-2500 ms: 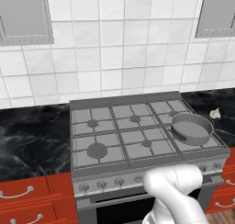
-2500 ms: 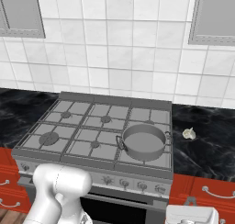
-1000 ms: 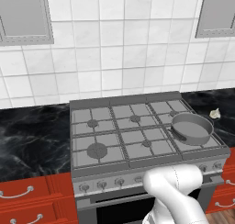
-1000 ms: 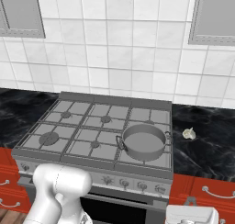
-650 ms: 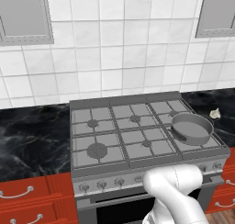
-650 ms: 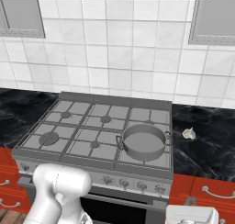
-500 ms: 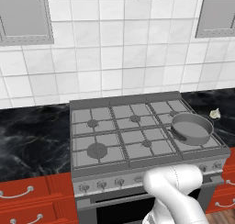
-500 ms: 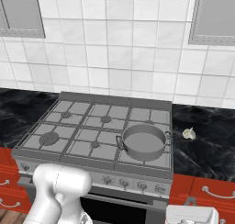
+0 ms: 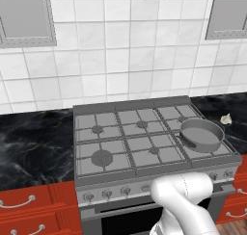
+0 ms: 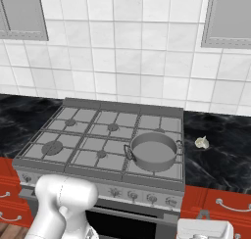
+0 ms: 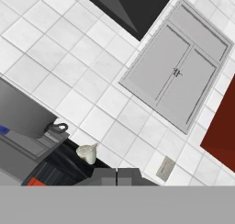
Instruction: Turn on the burner for the pot on the stove. Wait thirty seconds for the pot to heat up. Then add the garlic to the pot.
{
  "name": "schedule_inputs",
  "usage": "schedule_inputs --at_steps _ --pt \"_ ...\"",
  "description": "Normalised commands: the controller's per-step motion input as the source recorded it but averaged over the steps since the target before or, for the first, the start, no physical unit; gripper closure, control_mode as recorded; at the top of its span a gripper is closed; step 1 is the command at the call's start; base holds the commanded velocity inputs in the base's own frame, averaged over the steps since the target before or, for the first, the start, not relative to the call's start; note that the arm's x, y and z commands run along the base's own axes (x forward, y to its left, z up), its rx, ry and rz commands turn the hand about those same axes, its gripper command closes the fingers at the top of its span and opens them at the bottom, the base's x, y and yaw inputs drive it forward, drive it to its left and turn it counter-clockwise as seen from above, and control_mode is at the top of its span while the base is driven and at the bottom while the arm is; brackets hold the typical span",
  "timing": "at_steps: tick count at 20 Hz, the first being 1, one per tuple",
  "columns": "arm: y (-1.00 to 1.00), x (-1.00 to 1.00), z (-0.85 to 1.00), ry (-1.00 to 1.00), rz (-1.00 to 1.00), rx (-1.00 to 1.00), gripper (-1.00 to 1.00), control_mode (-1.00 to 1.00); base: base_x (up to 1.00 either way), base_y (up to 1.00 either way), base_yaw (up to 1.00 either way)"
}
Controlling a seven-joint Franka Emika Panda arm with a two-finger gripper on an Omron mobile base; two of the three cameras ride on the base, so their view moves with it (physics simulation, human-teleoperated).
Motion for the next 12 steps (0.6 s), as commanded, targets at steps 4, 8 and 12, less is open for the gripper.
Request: schedule_inputs --at_steps 4,8,12 --pt "0.00 0.00 0.00 0.00 0.00 0.00 1.00 -1.00 0.00 0.00 0.00" --pt "0.00 0.00 0.00 0.00 0.00 0.00 1.00 -1.00 0.00 0.00 0.00" --pt "0.00 0.00 0.00 0.00 0.00 0.00 1.00 -1.00 0.00 0.00 0.00"
